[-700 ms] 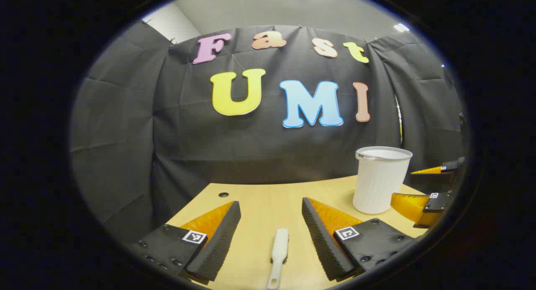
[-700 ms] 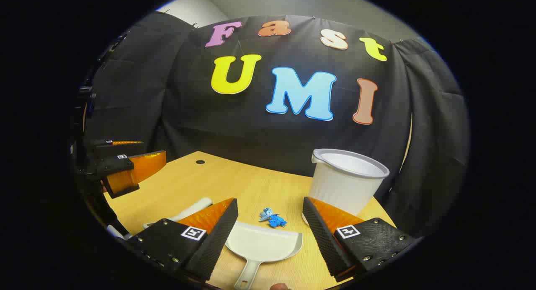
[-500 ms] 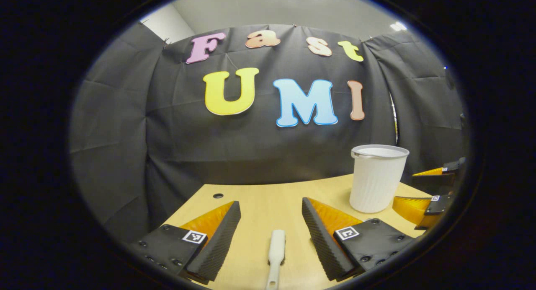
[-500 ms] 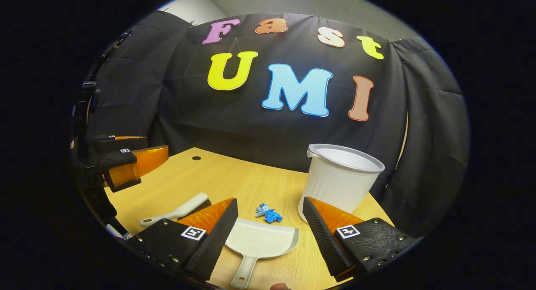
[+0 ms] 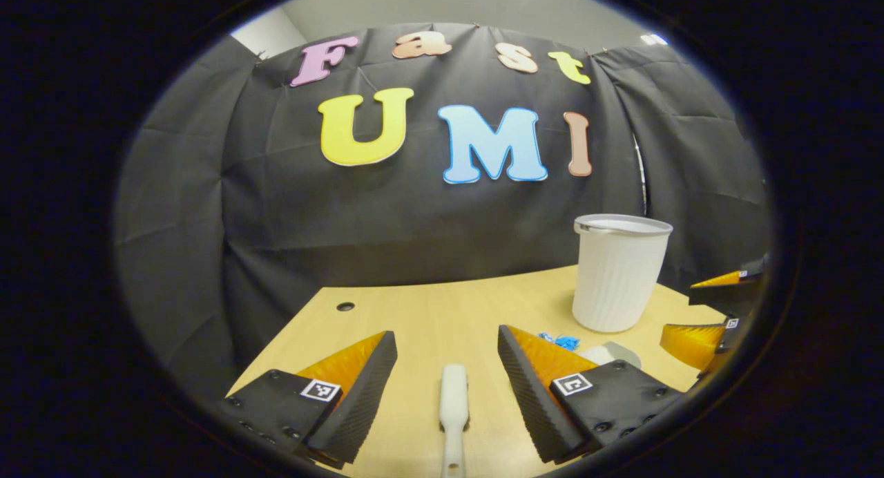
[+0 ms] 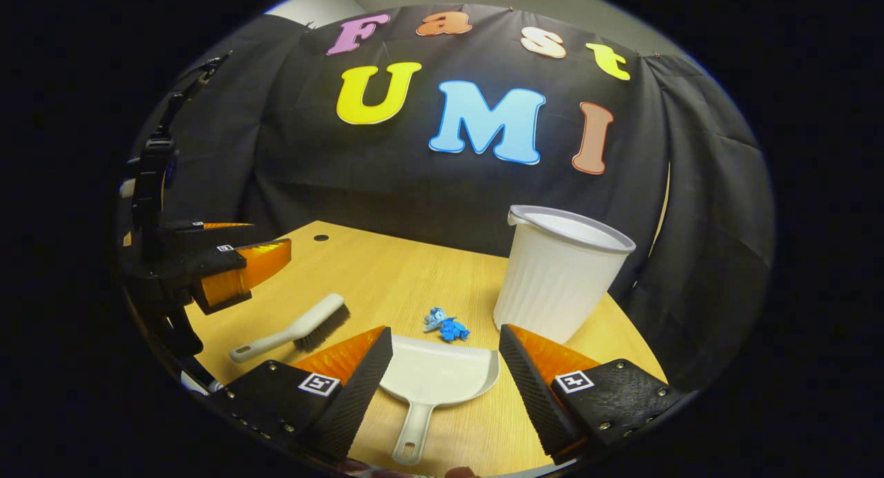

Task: Pick up the small broom and dustpan from the desktop, sweep the trash into the dustpan with the broom, and then empty the trash into the garbage bin.

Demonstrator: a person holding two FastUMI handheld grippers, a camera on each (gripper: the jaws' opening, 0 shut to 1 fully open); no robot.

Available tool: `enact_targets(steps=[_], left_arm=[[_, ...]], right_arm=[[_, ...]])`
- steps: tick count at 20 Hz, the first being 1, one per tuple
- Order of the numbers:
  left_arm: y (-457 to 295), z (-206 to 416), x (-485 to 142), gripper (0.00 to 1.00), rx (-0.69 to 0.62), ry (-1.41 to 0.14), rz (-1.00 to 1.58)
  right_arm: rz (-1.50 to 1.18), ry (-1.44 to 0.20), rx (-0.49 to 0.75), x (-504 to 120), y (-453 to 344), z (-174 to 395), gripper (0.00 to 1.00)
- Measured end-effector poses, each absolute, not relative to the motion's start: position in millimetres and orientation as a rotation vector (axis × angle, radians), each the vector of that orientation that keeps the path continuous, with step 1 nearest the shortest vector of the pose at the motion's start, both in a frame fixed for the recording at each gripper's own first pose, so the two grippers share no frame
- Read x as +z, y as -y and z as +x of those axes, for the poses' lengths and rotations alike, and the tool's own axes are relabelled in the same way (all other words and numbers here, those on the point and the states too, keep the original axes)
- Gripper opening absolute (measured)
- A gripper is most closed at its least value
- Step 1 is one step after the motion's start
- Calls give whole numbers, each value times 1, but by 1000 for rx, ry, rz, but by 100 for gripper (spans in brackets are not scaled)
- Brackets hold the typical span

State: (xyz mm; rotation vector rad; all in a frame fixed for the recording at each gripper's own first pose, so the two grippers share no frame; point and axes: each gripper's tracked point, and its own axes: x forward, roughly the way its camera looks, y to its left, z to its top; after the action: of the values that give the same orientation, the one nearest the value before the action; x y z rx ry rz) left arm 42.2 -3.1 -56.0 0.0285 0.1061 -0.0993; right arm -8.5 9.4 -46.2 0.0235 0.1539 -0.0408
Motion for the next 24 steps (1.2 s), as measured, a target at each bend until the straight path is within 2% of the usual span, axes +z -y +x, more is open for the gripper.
enact_targets(steps=[2,4,5,6,7,8,11,12,14,16,18,24], left_arm=[[8,45,-69,96,-122,-138,30],[14,50,-85,96,-148,-175,48],[15,51,-94,92,-159,-197,59],[17,53,-103,100,-166,-219,66],[18,54,-114,100,-177,-248,66],[19,56,-124,96,-182,-281,64],[15,60,-153,96,-179,-374,73],[15,61,-161,100,-176,-406,84],[10,64,-181,96,-170,-465,107],[8,70,-196,100,-171,-521,106],[7,73,-211,96,-177,-570,93],[0,82,-245,96,-187,-691,90]], right_arm=[[38,-195,-42,-57,-11,-9,98],[57,-252,-43,-73,-12,-9,98],[64,-280,-41,-82,-13,-11,98],[69,-312,-38,-90,-15,-12,98],[74,-341,-40,-97,-15,-13,98],[80,-365,-45,-103,-14,-14,98],[94,-465,-46,-127,-17,-17,98],[97,-505,-40,-135,-21,-18,98],[100,-577,-30,-151,-24,-17,98],[96,-648,-17,-167,-28,-14,98],[97,-708,-6,-179,-31,-12,98],[112,-832,21,-204,-41,4,98]])
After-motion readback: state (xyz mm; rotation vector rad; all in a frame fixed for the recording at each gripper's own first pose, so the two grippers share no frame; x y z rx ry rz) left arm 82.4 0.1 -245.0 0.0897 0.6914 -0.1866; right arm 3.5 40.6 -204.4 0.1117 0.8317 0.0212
